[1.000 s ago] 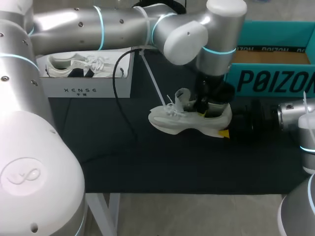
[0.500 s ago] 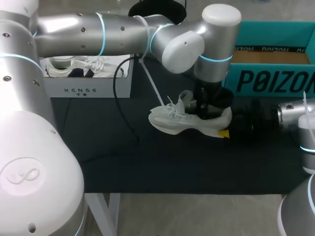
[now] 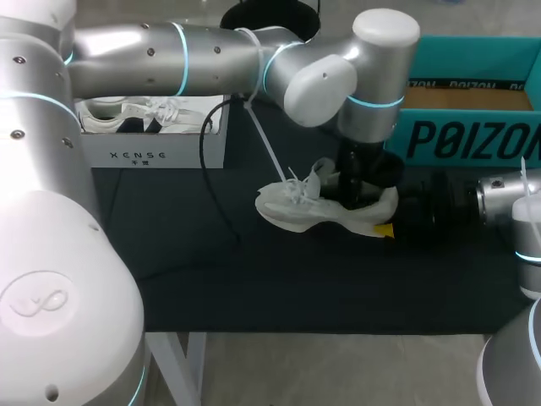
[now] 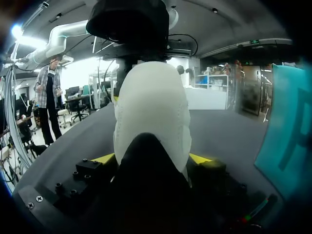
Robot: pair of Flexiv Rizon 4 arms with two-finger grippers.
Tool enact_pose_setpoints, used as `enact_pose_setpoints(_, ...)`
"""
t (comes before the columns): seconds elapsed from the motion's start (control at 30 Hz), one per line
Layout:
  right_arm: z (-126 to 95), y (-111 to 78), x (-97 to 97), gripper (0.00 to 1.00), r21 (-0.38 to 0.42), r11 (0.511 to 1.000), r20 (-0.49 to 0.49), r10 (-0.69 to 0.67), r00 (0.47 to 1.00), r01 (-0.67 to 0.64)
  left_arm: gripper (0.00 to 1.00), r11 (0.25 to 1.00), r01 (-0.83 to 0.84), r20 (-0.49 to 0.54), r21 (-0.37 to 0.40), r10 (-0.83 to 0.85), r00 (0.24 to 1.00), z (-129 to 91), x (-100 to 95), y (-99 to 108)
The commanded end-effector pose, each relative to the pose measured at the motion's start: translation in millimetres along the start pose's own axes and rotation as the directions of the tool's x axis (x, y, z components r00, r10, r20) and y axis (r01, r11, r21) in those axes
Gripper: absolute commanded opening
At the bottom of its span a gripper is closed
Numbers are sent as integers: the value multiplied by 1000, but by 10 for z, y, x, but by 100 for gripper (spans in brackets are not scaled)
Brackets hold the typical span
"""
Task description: Take the shoe out of the shoebox, open the shoe tongue, remove and reinsert the insole, then place the shoe into the shoebox
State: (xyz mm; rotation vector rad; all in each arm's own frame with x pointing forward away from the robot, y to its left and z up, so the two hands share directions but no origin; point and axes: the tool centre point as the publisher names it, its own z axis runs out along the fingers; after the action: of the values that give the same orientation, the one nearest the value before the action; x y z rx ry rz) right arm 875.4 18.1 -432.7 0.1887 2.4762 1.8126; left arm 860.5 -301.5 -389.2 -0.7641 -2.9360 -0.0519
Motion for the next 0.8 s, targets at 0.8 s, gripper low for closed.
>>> enact_pose_setpoints(0.8,20,-26,-14,0,2,1000,2,2,1000,-2,0,995,46,122,-88,-36,992,393,-201,-20)
